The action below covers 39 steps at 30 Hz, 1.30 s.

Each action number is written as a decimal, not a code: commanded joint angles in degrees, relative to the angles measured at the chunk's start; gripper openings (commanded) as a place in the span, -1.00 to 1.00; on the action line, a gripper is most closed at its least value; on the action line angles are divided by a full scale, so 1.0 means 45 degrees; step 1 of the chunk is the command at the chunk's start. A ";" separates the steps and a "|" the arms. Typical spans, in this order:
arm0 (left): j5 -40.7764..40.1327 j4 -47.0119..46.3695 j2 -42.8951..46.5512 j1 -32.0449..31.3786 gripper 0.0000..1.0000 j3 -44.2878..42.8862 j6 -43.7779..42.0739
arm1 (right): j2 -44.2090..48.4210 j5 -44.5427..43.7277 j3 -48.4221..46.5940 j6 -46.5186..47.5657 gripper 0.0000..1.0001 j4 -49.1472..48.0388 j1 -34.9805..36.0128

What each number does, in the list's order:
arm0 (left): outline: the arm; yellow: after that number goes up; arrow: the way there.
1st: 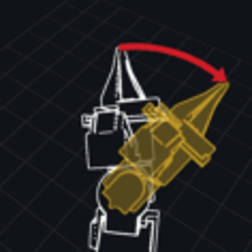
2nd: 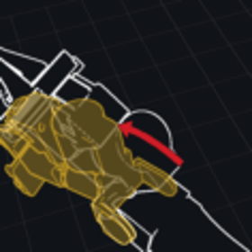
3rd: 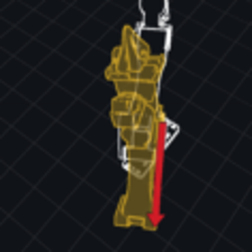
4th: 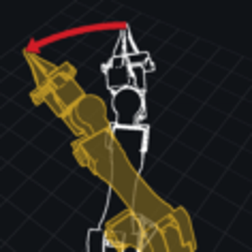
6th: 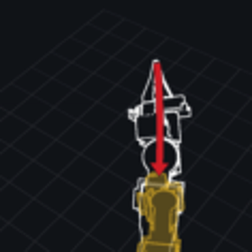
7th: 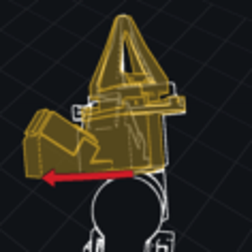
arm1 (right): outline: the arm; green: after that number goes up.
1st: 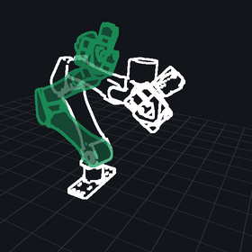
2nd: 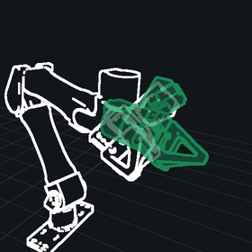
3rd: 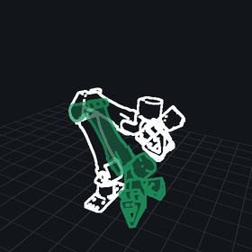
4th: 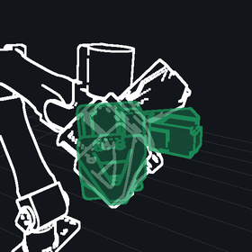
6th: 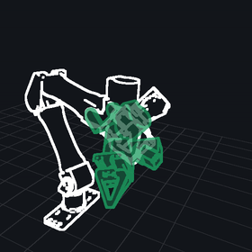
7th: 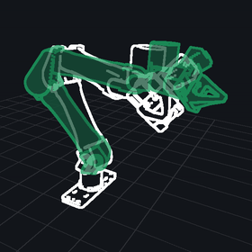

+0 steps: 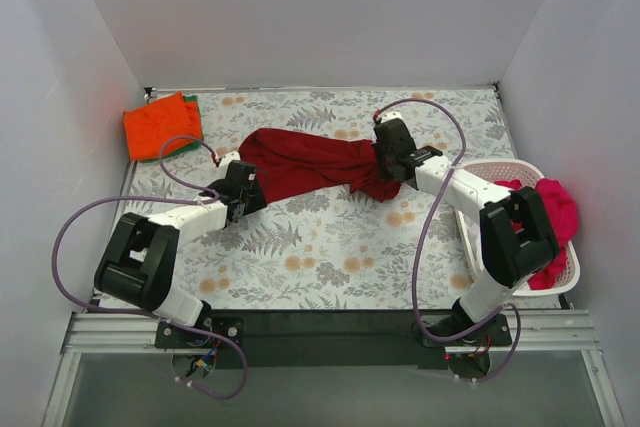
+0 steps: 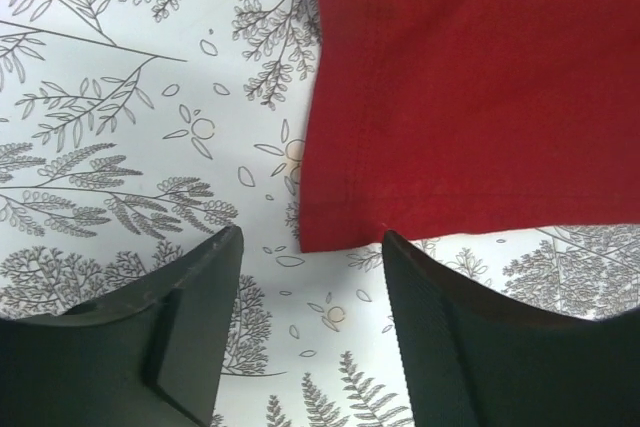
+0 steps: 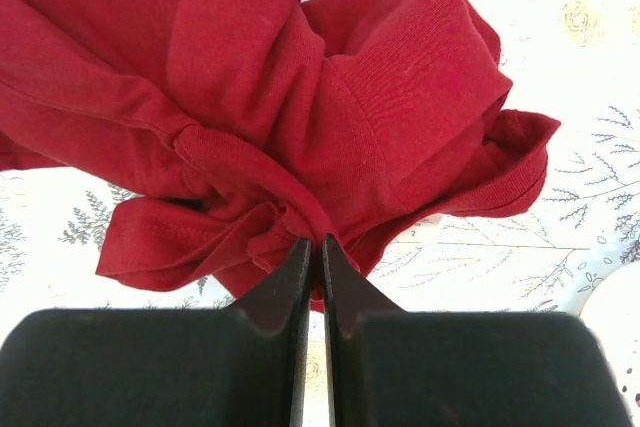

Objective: Fold and stack the t-shirts
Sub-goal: Flatten the tshirt out

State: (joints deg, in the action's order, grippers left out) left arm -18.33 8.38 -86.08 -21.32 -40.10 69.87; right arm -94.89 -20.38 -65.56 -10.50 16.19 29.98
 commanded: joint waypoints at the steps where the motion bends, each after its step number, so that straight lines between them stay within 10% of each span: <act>1: 0.0010 -0.0670 0.0068 0.0031 0.11 0.0121 0.0255 | 0.0618 0.0095 0.0038 0.0010 -0.97 -0.0491 -0.0040; 9: 0.0108 -0.0671 -0.0773 0.0031 0.09 -0.0074 0.0256 | 0.0872 0.0037 0.0291 0.0010 -0.97 -0.0491 -0.0040; 22: -0.0068 -0.0203 -0.0421 0.0031 -1.00 0.0102 0.0139 | 0.0930 0.0037 0.0330 0.0010 -0.97 -0.0491 -0.0040; 39: 0.0264 0.0286 0.3658 0.0012 -1.00 0.0199 0.0313 | 0.2473 -0.0295 0.0721 0.0010 -0.97 -0.0413 -0.0040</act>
State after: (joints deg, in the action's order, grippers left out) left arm -17.06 9.02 -74.24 -21.19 -40.05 70.78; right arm -86.61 -20.21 -62.65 -10.50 15.66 29.98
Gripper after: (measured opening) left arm 0.012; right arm 0.021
